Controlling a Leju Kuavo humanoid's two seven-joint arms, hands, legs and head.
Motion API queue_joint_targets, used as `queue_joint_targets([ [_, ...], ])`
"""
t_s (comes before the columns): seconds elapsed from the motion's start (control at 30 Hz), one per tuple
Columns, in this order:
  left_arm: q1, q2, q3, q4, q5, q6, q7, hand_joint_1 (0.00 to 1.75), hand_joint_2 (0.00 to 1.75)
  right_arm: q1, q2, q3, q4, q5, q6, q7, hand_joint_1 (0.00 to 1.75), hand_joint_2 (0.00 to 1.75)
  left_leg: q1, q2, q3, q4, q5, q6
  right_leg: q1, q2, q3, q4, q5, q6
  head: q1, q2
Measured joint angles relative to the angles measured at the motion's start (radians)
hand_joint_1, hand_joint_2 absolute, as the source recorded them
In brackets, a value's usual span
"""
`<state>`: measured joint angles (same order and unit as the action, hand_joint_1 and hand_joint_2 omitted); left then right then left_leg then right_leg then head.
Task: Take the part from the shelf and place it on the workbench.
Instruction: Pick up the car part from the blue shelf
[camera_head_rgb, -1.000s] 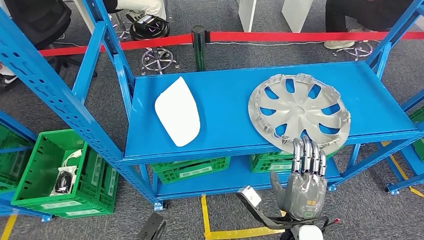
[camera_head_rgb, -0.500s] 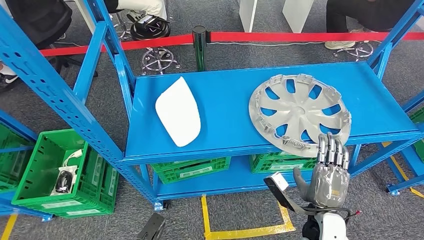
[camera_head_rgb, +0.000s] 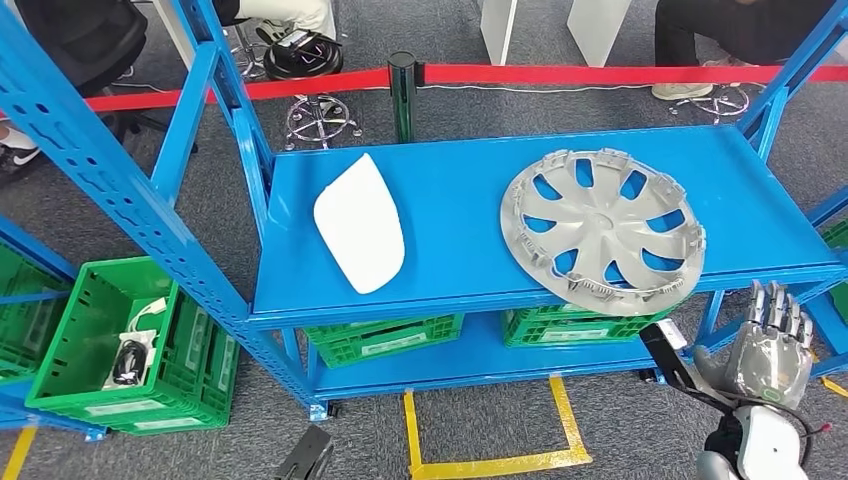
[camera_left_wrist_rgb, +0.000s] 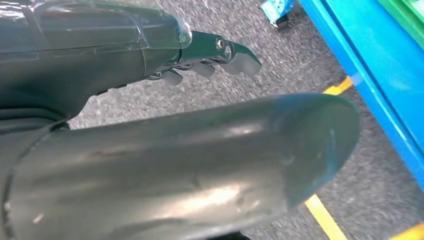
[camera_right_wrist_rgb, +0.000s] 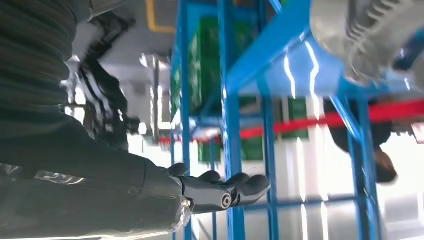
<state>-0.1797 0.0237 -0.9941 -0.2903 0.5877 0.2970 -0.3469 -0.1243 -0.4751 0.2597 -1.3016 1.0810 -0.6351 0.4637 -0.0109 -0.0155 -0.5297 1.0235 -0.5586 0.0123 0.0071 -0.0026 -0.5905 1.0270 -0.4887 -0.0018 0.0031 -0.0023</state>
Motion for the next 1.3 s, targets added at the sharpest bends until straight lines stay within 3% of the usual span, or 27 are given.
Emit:
queue_joint_targets([
  [0.1, 0.000, 0.000, 0.000, 0.000, 0.007, -0.009, -0.003, 0.00, 0.00, 0.018, 0.014, 0.005, -0.025, 0.071, 0.015, 0.036, 0.00, 1.75, -0.001, 0.002, 0.000, 0.000, -0.001, 0.002, -0.001, 0.000, 0.000, 0.000, -0.001, 0.002, 0.000, 0.000],
  [0.3, 0.001, -0.001, 0.000, 0.000, 0.012, -0.015, -0.003, 0.00, 0.00, 0.053, 0.036, 0.015, -0.042, 0.088, 0.022, 0.048, 0.00, 1.75, -0.006, 0.010, 0.000, 0.000, -0.001, 0.006, -0.006, 0.001, 0.000, 0.000, 0.002, 0.009, 0.000, 0.000],
  [0.47, 0.000, -0.002, 0.000, 0.000, 0.016, -0.015, -0.003, 0.00, 0.00, 0.064, 0.047, 0.015, -0.044, 0.089, 0.016, 0.046, 0.00, 1.75, -0.004, 0.016, 0.007, -0.016, 0.011, 0.025, -0.009, 0.006, -0.005, 0.008, -0.004, 0.022, 0.000, 0.000],
  [0.53, 0.000, -0.004, 0.000, 0.000, 0.016, -0.014, -0.003, 0.00, 0.00, 0.067, 0.048, 0.015, -0.046, 0.089, 0.014, 0.046, 0.00, 1.75, 0.002, 0.018, 0.014, -0.026, 0.018, 0.032, -0.010, 0.006, -0.041, 0.087, -0.050, 0.030, 0.002, 0.000],
  [0.6, 0.001, -0.005, 0.000, 0.000, 0.016, -0.014, -0.003, 0.00, 0.00, 0.072, 0.050, 0.016, -0.046, 0.088, 0.014, 0.046, 0.00, 1.75, 0.003, 0.018, 0.015, -0.027, 0.018, 0.033, -0.015, 0.006, -0.104, 0.217, -0.104, 0.037, 0.004, 0.000],
  [0.63, 0.002, -0.006, 0.000, 0.000, 0.017, -0.014, -0.003, 0.00, 0.00, 0.075, 0.052, 0.016, -0.046, 0.087, 0.014, 0.046, 0.00, 1.75, 0.003, 0.018, 0.016, -0.027, 0.016, 0.032, -0.017, 0.005, -0.127, 0.259, -0.111, 0.039, 0.004, 0.000],
  [0.67, 0.002, -0.006, 0.000, 0.000, 0.017, -0.014, -0.003, 0.00, 0.00, 0.076, 0.053, 0.016, -0.046, 0.087, 0.014, 0.046, 0.00, 1.75, 0.003, 0.018, 0.019, -0.027, 0.014, 0.030, -0.019, 0.005, -0.133, 0.267, -0.099, 0.041, 0.004, 0.000],
  [0.73, 0.003, -0.007, 0.000, 0.000, 0.019, -0.014, -0.006, 0.00, 0.00, 0.077, 0.055, 0.016, -0.047, 0.088, 0.013, 0.045, 0.00, 1.75, 0.004, 0.017, 0.031, -0.027, 0.005, 0.023, -0.023, 0.005, -0.092, 0.169, -0.024, 0.041, 0.004, 0.000],
  [0.8, 0.002, -0.008, 0.000, 0.000, 0.023, -0.014, -0.014, 0.00, 0.00, 0.078, 0.057, 0.016, -0.047, 0.093, 0.009, 0.042, 0.00, 1.75, 0.003, 0.016, 0.039, -0.026, -0.005, 0.013, -0.023, 0.006, -0.033, 0.050, 0.024, 0.036, 0.005, 0.000],
  [0.9, 0.002, -0.009, 0.001, 0.001, 0.028, -0.014, -0.026, 0.00, 0.00, 0.088, 0.063, 0.019, -0.056, 0.115, -0.003, 0.037, 0.00, 1.75, -0.002, 0.017, 0.034, -0.020, -0.011, 0.010, -0.021, 0.006, -0.008, -0.005, 0.018, 0.028, 0.001, 0.000],
  [1.1, 0.002, -0.009, 0.001, 0.001, 0.037, -0.016, -0.037, 0.00, 0.00, 0.103, 0.081, 0.032, -0.099, 0.158, -0.005, 0.038, 0.00, 1.75, 0.002, 0.019, 0.037, -0.028, -0.012, 0.009, -0.014, 0.005, -0.008, -0.006, 0.008, 0.016, -0.004, 0.000],
  [1.3, 0.002, -0.009, 0.021, 0.002, 0.092, -0.025, -0.056, 0.00, 0.00, 0.118, 0.114, 0.048, -0.130, 0.163, -0.015, 0.050, 0.00, 1.75, 0.000, 0.017, 0.038, -0.028, -0.015, 0.008, -0.017, 0.002, -0.006, -0.006, 0.009, 0.017, -0.004, 0.000],
])
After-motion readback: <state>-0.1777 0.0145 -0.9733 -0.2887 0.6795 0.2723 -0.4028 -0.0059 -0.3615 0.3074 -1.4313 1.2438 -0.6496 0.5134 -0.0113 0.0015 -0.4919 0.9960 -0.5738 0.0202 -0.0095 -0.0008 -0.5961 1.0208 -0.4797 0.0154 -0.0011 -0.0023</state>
